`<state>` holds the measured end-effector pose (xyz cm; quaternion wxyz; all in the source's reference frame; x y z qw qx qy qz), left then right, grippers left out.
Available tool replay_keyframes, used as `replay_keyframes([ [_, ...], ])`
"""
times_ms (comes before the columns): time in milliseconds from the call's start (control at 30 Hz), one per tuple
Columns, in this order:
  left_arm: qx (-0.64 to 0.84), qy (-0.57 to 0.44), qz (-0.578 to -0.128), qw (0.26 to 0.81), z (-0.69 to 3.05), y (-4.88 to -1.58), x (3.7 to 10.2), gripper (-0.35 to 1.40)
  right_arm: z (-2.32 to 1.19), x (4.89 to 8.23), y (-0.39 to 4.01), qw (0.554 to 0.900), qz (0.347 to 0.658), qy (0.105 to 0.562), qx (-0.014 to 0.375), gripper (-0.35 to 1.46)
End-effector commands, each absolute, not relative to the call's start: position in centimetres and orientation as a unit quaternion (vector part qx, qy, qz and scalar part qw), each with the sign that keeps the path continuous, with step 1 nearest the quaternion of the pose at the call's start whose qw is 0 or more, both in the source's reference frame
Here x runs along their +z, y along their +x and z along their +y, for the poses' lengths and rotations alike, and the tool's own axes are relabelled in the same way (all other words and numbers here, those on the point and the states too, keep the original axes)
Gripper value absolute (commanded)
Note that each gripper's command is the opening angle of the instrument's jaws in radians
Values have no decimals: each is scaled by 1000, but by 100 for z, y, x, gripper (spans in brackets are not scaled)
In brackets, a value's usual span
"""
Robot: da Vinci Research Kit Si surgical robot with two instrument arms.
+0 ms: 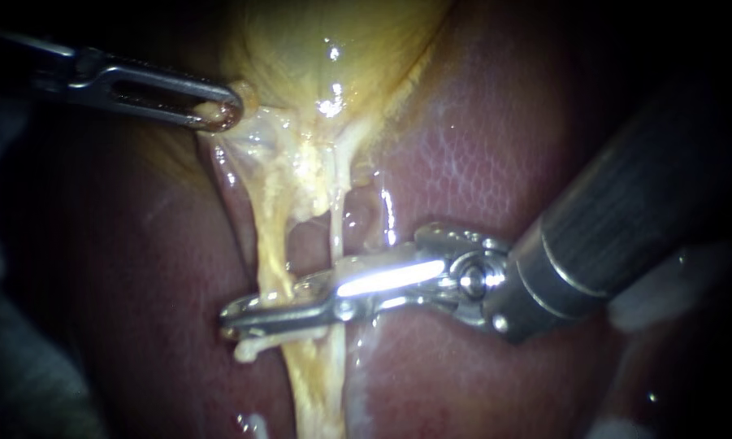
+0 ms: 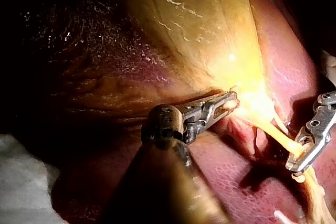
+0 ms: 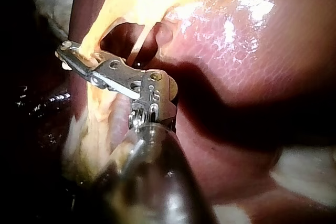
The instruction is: Clipping second clip left tube
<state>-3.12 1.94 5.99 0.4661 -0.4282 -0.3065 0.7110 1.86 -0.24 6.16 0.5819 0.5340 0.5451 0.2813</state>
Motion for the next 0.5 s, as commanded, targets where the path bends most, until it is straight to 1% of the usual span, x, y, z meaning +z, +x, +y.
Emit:
replay_keyframes([
  [33, 711, -428, -306, 466, 194, -312, 599, -35, -24, 617, 185, 582, 546, 532, 282, -35],
  [500, 711, -428, -306, 466, 194, -312, 599, -35, -27, 621, 182, 583, 543, 534, 282, -35],
])
